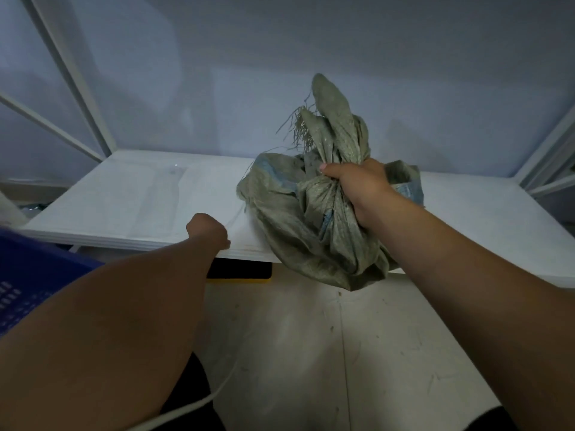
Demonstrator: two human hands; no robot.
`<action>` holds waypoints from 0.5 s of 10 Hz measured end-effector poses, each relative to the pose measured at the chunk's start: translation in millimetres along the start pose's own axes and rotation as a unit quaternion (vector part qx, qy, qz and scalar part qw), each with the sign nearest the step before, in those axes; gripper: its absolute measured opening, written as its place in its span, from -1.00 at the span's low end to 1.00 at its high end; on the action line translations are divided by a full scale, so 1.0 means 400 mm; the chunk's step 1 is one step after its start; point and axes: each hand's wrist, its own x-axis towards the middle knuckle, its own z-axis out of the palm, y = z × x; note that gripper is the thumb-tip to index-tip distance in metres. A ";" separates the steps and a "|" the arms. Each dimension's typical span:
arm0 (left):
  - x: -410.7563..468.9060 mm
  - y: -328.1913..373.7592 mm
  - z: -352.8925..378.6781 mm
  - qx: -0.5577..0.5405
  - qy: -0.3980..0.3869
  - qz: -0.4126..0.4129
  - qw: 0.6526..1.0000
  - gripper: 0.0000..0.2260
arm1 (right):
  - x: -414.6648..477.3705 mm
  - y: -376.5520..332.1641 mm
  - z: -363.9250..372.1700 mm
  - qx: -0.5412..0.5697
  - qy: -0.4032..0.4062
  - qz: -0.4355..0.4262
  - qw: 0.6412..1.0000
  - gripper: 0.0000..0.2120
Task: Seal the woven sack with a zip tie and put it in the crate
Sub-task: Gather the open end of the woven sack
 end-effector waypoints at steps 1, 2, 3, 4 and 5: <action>-0.030 0.036 -0.020 -0.023 0.003 0.015 1.000 -0.64 | 0.001 0.001 -0.001 -0.002 0.000 0.001 1.000 -0.38; -0.099 0.073 -0.058 0.104 -0.006 0.046 0.993 -0.44 | 0.001 0.002 -0.001 0.006 -0.005 0.004 1.000 -0.37; -0.135 0.117 -0.076 0.195 0.028 0.065 0.978 -0.48 | -0.004 -0.001 -0.003 0.011 -0.002 0.008 1.000 -0.35; -0.146 0.142 -0.081 0.196 0.022 0.076 0.977 -0.59 | -0.004 -0.002 -0.007 0.018 -0.001 0.008 1.000 -0.37; -0.114 0.147 -0.078 0.042 0.009 0.112 0.993 -0.74 | -0.008 -0.008 -0.013 0.023 0.000 0.007 1.000 -0.46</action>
